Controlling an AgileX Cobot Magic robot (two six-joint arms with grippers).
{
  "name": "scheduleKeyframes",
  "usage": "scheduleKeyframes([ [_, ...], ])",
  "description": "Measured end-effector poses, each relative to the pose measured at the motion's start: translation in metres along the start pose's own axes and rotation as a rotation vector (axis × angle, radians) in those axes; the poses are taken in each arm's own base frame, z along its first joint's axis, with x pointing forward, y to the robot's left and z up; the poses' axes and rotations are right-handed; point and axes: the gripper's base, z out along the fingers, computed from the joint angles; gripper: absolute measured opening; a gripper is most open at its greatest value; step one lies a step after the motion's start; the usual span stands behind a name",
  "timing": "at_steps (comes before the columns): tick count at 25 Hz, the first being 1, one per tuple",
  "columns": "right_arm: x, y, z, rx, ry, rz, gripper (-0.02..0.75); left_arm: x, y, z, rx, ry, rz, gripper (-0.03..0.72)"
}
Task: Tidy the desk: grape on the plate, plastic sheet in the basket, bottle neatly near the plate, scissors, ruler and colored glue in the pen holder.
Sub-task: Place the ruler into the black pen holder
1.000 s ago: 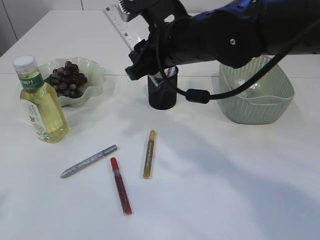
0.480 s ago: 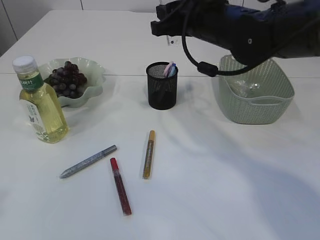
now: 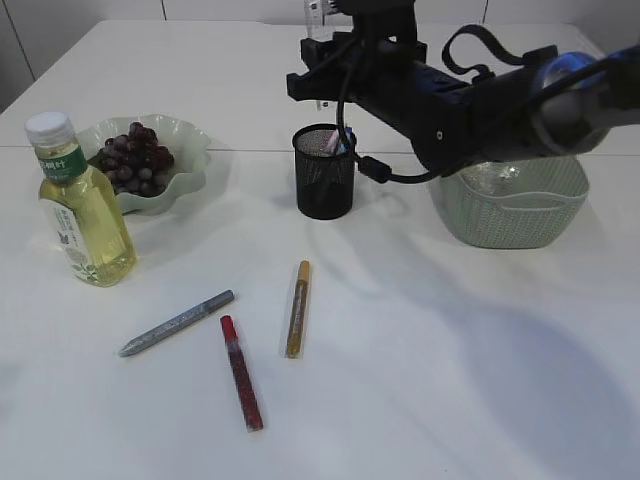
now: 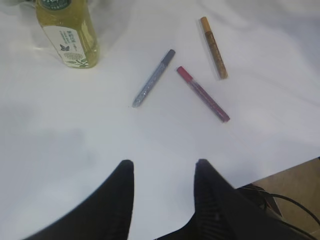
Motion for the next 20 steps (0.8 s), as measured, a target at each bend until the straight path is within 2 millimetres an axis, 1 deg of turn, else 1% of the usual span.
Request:
scheduleKeyframes([
  [4, 0.006, 0.001, 0.015, 0.002, -0.014, 0.002, 0.307, -0.002, 0.0, 0.0, -0.002, -0.019, 0.002, 0.299],
  [9, 0.01, 0.001, 0.026, 0.003, -0.026, 0.005, 0.306, -0.003, 0.0, 0.0, -0.005, -0.031, 0.004, 0.299],
  [12, 0.02, 0.002, 0.034, 0.003, -0.017, 0.005, 0.306, -0.004, 0.0, 0.001, -0.007, -0.041, 0.006, 0.299],
  [15, 0.029, 0.003, 0.038, 0.001, 0.0, 0.001, 0.306, -0.006, 0.001, 0.005, -0.015, -0.03, 0.009, 0.299],
  [20, 0.038, 0.003, 0.043, 0.004, -0.003, -0.011, 0.306, -0.009, 0.001, 0.011, -0.03, -0.009, 0.015, 0.299],
])
